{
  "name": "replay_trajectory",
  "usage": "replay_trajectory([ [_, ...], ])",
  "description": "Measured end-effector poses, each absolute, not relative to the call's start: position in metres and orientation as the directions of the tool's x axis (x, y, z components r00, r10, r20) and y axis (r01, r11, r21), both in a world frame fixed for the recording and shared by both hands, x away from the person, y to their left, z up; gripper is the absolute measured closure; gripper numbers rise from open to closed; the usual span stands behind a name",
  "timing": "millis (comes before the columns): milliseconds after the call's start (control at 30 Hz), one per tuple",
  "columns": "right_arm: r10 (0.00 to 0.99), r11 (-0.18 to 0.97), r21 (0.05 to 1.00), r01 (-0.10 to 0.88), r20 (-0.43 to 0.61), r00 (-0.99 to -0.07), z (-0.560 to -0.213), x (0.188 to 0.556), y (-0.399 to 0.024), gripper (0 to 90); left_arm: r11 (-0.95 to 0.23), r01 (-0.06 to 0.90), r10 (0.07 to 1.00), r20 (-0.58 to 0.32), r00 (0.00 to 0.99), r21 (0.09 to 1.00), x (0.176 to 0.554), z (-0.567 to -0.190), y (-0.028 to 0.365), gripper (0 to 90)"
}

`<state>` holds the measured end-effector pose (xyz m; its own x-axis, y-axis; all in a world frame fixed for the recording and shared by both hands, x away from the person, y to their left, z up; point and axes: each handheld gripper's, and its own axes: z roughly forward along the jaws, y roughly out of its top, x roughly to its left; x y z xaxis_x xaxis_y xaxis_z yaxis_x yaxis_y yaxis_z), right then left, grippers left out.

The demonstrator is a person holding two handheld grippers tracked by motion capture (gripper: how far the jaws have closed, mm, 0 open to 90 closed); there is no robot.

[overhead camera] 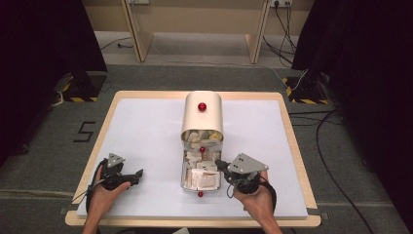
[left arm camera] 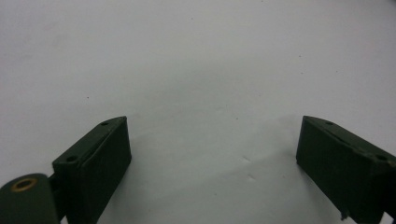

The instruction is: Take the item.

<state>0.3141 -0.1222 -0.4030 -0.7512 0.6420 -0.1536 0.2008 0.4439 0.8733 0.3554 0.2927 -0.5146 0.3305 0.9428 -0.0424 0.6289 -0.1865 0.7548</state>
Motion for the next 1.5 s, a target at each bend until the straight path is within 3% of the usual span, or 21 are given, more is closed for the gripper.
replay_trajectory([
  [600, 0.764, 0.401, 0.869, 0.292, -0.141, -0.63, -0.414, 0.335, -0.179, 90.0, -0.186, 0.628, 0.943, -0.043, 0.33, 0.756, 0.355, -0.515, 0.293, 9.3],
  [1500, 0.823, 0.366, 0.858, 0.36, -0.118, -0.555, -0.435, 0.372, -0.199, 90.0, -0.189, 0.63, 0.943, -0.041, 0.332, 0.754, 0.355, -0.515, 0.293, 9.2],
])
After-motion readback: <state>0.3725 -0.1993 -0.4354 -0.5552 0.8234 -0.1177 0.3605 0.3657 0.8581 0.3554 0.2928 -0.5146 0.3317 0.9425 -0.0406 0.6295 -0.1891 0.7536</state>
